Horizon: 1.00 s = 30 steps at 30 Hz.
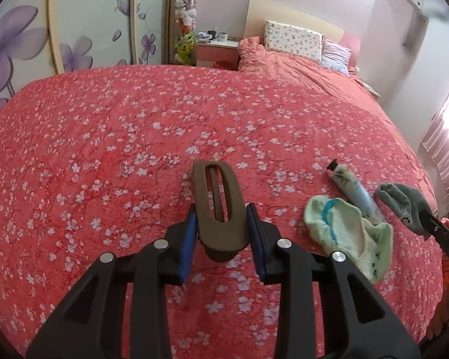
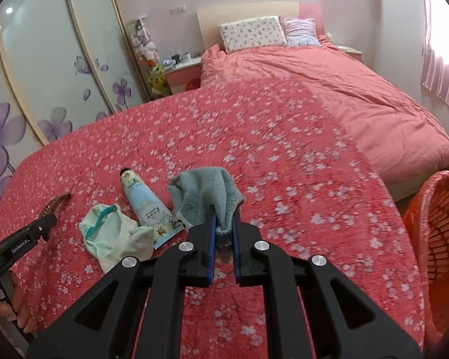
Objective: Collect trash
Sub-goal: 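Lift hair clip and grey-green cloth and carry both toward the orange basket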
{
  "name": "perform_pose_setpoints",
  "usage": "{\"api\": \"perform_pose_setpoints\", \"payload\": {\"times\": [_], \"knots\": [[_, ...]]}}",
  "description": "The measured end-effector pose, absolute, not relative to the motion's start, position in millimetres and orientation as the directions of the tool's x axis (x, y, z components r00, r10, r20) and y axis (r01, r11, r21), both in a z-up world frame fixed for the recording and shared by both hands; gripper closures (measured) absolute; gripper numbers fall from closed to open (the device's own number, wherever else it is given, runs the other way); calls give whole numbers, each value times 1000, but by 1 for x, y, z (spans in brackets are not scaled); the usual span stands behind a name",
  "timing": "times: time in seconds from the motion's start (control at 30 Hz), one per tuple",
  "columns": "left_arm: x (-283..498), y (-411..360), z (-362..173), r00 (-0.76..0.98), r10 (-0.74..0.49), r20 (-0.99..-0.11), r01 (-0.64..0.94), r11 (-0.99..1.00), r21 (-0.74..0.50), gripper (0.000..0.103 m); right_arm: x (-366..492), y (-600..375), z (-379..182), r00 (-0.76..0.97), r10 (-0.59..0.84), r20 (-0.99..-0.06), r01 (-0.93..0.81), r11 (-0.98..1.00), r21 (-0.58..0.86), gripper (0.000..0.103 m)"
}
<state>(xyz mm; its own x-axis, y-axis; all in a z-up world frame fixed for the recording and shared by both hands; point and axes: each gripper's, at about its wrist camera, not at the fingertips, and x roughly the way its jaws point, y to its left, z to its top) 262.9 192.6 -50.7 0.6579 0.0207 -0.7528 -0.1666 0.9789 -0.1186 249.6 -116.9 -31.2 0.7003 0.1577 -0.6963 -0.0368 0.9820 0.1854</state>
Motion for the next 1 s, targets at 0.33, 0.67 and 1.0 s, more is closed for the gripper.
{"api": "perform_pose_setpoints", "payload": {"times": [0.33, 0.67, 1.0], "knots": [[254, 171, -52, 624, 20, -781, -160, 982, -103, 72, 232, -138, -17, 728, 136, -672, -7, 982, 191, 94], [265, 178, -67, 599, 49, -799, -209, 973, -98, 71, 226, -144, -23, 717, 124, -686, 6, 983, 185, 94], [251, 168, -37, 656, 32, -754, -159, 983, -97, 71, 213, -155, -6, 748, 109, -654, 17, 983, 184, 94]]}}
